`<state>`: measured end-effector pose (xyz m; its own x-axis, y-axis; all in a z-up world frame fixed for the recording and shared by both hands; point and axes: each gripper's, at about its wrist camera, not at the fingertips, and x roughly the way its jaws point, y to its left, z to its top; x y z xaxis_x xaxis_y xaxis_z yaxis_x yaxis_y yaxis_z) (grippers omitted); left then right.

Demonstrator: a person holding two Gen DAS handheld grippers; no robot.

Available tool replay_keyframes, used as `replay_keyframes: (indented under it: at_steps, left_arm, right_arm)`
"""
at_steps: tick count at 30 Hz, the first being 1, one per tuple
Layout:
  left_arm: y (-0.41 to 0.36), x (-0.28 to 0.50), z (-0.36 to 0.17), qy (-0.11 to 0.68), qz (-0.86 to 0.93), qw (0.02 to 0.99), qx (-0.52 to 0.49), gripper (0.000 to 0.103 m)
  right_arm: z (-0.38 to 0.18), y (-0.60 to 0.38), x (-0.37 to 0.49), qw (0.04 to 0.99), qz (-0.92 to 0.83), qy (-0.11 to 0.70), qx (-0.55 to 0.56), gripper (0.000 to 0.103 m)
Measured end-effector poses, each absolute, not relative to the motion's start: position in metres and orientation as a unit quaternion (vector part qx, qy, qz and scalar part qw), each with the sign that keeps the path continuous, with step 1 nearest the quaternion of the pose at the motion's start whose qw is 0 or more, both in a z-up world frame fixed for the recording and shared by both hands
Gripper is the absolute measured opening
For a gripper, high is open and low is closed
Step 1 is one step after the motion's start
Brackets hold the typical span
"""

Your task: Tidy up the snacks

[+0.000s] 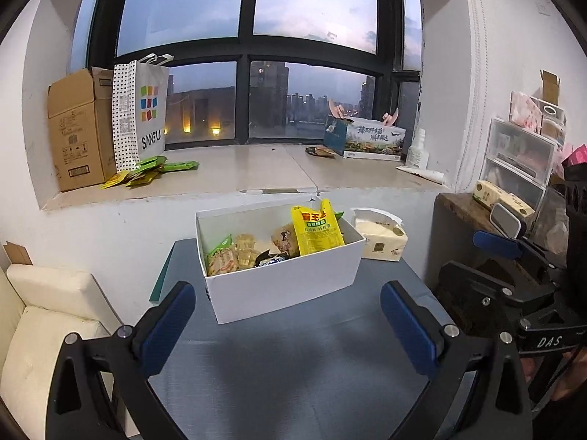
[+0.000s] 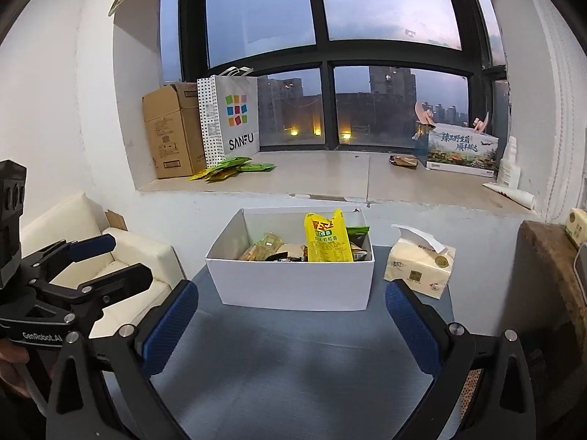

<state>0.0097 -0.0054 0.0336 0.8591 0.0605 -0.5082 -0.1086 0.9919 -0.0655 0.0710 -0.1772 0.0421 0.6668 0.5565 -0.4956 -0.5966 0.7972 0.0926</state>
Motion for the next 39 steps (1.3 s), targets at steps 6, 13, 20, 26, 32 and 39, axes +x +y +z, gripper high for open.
replay_keyframes:
  at_steps: [6,13,20,26,32,39]
  left_arm:
    - [-0.0047,0.0074,0.0361,0.260,0.045,0.964,-0.045,0.103]
    - [-0.0030,0.0067,0.0366,0.261,0.046,0.963,-0.047,0.103]
    - [-0.0037,0.0080,0.0367,0.262,0.045,0.963,-0.045,0.103]
    - [-0.0041,0.0085,0.0364,0.262,0.046,0.963,-0.044,0.103]
    - [-0.0049,0.0078,0.0352,0.263,0.044,0.963,-0.044,0.103]
    - [-0.0038,0.0068,0.0343,0.264,0.045,0.962,-0.044,0.103]
  right_arm:
    - [0.0443,-0.1766,0.0686,0.912,0.318,0.255,-0.040,0.103]
    - [0.0428,-0.1770,0.0704,0.910,0.320,0.259,-0.038,0.103]
    - [0.0405,-0.1775,0.0720,0.909,0.322,0.263,-0.037,0.103]
    - [0.0399,-0.1767,0.0720,0.908,0.324,0.264,-0.037,0.103]
    - [0.0385,-0.1759,0.0713,0.908,0.323,0.266,-0.037,0.103]
    - [0.0382,-0.1759,0.0709,0.907,0.324,0.266,-0.037,0.103]
